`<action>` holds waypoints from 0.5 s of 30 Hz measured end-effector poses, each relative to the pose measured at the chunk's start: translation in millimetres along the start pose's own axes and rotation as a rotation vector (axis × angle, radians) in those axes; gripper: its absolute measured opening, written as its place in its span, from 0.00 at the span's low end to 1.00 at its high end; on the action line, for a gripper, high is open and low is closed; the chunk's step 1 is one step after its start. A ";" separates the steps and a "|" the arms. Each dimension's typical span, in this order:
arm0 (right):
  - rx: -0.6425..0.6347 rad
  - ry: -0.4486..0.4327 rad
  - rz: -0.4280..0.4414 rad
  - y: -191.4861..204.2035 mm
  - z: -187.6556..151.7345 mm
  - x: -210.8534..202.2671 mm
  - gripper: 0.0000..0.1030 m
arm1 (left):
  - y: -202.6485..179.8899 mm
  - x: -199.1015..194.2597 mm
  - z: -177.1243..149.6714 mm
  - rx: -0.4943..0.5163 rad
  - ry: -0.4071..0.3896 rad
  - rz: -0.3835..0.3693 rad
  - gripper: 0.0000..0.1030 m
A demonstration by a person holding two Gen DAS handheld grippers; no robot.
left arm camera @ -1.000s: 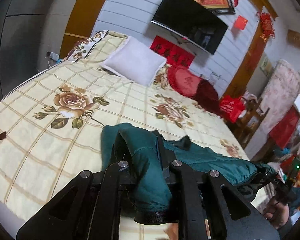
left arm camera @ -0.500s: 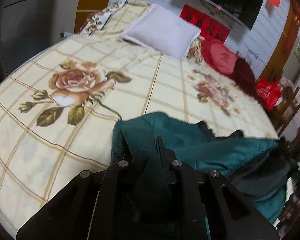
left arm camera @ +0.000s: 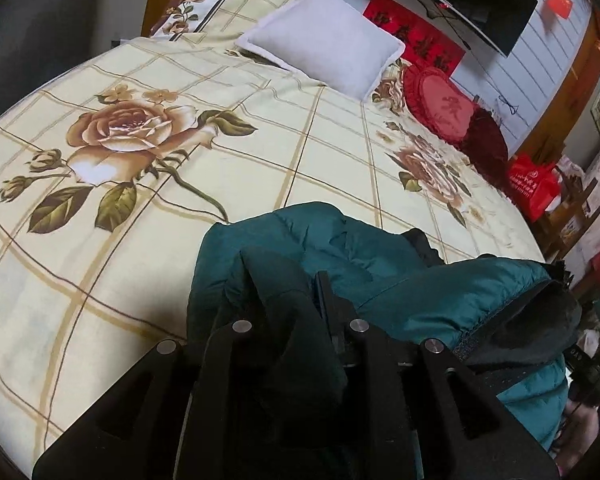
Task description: Fold large clothes
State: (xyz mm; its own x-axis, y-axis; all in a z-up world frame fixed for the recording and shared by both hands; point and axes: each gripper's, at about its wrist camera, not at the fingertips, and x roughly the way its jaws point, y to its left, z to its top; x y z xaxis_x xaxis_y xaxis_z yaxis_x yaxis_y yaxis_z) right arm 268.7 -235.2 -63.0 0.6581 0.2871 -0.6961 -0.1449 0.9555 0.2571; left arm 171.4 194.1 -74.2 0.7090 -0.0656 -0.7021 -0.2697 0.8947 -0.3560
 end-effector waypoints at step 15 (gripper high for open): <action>0.183 -0.033 0.119 -27.2 9.4 -62.3 0.73 | -0.9 -42.6 29.6 0.025 0.051 -0.139 0.60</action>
State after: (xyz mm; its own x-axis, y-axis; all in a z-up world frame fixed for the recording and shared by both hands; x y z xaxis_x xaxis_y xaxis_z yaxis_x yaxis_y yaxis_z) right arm 238.6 -279.7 -20.3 0.6686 0.3919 -0.6320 -0.0884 0.8857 0.4557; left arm 160.7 209.2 -25.7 0.7045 -0.2113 -0.6776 -0.1546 0.8861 -0.4370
